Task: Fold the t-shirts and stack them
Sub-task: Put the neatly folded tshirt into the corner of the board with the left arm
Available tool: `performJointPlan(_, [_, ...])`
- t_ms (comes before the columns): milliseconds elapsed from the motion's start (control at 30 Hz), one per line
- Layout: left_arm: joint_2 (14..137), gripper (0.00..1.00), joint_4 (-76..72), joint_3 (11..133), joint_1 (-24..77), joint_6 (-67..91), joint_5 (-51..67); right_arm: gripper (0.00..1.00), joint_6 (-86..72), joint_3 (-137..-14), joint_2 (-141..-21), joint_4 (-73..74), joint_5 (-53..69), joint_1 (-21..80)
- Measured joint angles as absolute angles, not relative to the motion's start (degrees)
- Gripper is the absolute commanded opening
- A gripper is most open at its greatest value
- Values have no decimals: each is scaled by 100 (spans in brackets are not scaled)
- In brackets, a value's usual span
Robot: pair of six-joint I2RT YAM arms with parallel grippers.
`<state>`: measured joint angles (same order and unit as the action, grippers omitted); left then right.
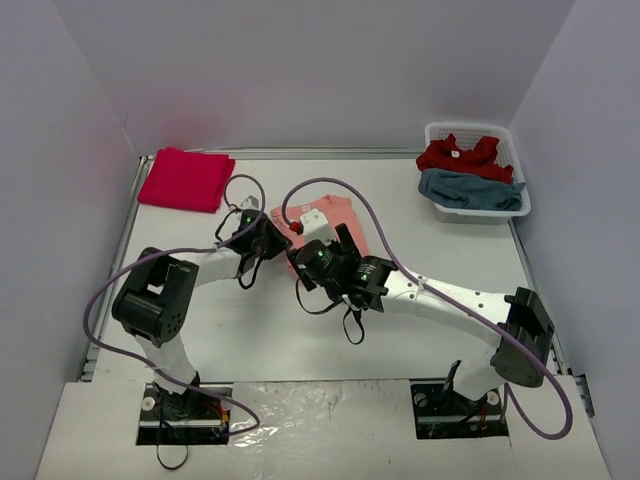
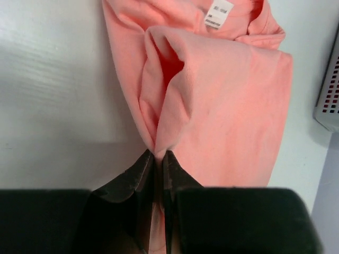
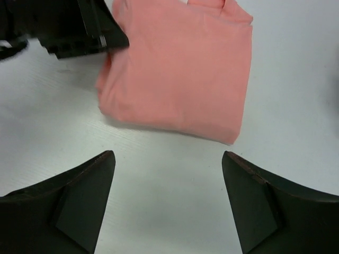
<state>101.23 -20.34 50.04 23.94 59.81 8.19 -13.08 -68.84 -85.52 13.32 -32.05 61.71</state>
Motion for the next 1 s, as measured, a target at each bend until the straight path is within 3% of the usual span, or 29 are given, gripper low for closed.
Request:
performJointPlan(533, [10123, 2, 1146, 7358, 2359, 4185, -145, 78, -1726, -5970, -8954, 1190, -3085, 5892])
performJointPlan(1000, [11990, 3, 3194, 10022, 2189, 3118, -517, 78, -1669, -5802, -9105, 729, -2620, 5347])
